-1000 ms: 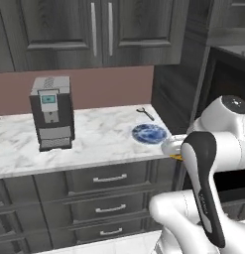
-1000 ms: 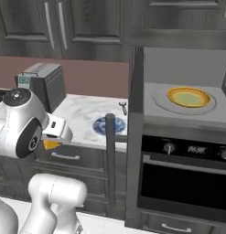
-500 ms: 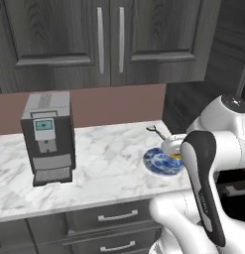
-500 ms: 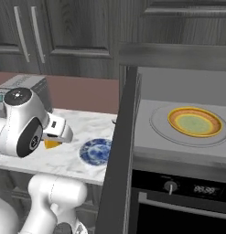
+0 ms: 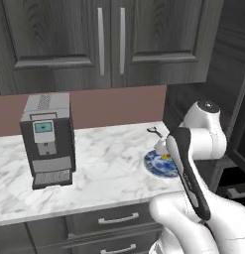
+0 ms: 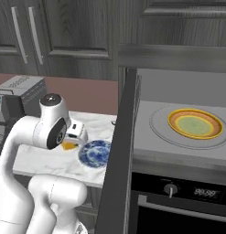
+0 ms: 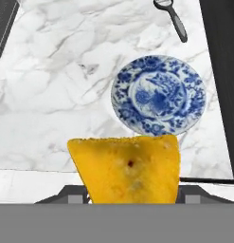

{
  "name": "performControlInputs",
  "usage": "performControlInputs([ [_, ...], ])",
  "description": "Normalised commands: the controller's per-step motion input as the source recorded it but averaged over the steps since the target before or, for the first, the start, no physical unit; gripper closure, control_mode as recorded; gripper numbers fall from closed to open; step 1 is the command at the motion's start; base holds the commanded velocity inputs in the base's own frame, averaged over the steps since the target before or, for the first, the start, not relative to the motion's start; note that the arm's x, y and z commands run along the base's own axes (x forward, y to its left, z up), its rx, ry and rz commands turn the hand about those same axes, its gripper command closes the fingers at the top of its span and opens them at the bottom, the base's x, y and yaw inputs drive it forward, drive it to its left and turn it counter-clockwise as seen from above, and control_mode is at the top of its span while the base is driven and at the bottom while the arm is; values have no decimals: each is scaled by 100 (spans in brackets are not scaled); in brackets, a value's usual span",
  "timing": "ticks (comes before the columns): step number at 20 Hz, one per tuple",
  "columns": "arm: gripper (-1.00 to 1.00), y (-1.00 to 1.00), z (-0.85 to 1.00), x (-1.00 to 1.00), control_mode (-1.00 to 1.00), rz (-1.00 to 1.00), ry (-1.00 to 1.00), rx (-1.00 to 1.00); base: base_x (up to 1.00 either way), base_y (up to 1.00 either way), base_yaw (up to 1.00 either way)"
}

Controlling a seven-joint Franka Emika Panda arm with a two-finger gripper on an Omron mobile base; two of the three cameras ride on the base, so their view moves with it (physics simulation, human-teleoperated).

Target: Pick the cheese from the microwave and place it on plate located on the counter.

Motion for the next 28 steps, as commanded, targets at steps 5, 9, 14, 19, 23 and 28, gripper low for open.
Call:
performControlInputs([
  [5, 100, -20, -70, 100, -100, -1, 9, 0, 0, 0, 0],
  [9, 100, -20, -48, 100, -100, 0, 10, 0, 0, 0, 0],
  [14, 100, -20, -56, 91, -100, -5, 9, 0, 0, 0, 0],
  [19, 100, -18, -63, 62, -100, -3, 5, 0, 0, 0, 0],
  [23, 100, -13, -41, 19, -100, 0, 2, 0, 0, 0, 0],
  [28, 100, -7, -23, 8, -100, 0, 0, 0, 0, 0, 0],
])
